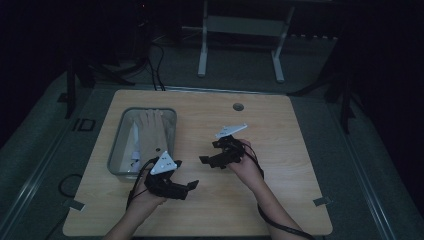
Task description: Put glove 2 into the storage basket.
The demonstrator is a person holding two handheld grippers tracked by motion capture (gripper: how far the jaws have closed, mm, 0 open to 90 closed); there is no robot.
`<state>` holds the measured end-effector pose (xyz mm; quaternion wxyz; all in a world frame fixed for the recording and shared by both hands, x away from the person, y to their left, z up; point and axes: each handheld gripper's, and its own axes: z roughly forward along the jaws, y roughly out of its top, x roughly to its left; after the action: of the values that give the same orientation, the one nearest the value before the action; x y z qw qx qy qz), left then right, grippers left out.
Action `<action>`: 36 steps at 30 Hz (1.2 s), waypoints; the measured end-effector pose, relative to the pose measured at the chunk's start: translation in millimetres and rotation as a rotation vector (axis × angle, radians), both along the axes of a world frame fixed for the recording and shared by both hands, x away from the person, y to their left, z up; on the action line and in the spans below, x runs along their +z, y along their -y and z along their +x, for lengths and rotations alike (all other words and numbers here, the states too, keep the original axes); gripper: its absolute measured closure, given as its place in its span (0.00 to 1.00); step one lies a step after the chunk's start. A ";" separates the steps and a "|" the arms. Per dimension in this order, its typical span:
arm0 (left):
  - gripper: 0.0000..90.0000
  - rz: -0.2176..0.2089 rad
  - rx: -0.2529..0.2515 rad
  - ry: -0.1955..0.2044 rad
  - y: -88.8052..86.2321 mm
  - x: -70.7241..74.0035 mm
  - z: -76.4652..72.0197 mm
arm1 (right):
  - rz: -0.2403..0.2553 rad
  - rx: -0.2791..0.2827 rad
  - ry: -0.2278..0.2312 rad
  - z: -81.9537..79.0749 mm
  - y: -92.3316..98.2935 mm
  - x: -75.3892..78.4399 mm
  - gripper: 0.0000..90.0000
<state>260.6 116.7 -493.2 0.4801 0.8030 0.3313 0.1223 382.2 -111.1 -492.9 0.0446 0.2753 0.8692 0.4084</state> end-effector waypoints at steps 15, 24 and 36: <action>0.13 0.032 -0.090 -0.024 22.6 -30.0 1.6 | -0.058 -0.040 -0.005 -8.6 32.3 -34.8 0.17; 0.13 0.064 -0.121 -0.063 32.8 -48.9 4.1 | -0.065 -0.063 0.003 -10.9 52.8 -52.9 0.17; 0.13 0.073 -0.156 -0.072 41.4 -59.6 4.1 | -0.074 -0.029 0.036 -22.1 74.3 -67.1 0.16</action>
<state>264.6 75.4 -552.8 0.4465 0.8472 0.2800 0.0673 360.2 -185.4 -560.0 0.0764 0.2787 0.8786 0.3801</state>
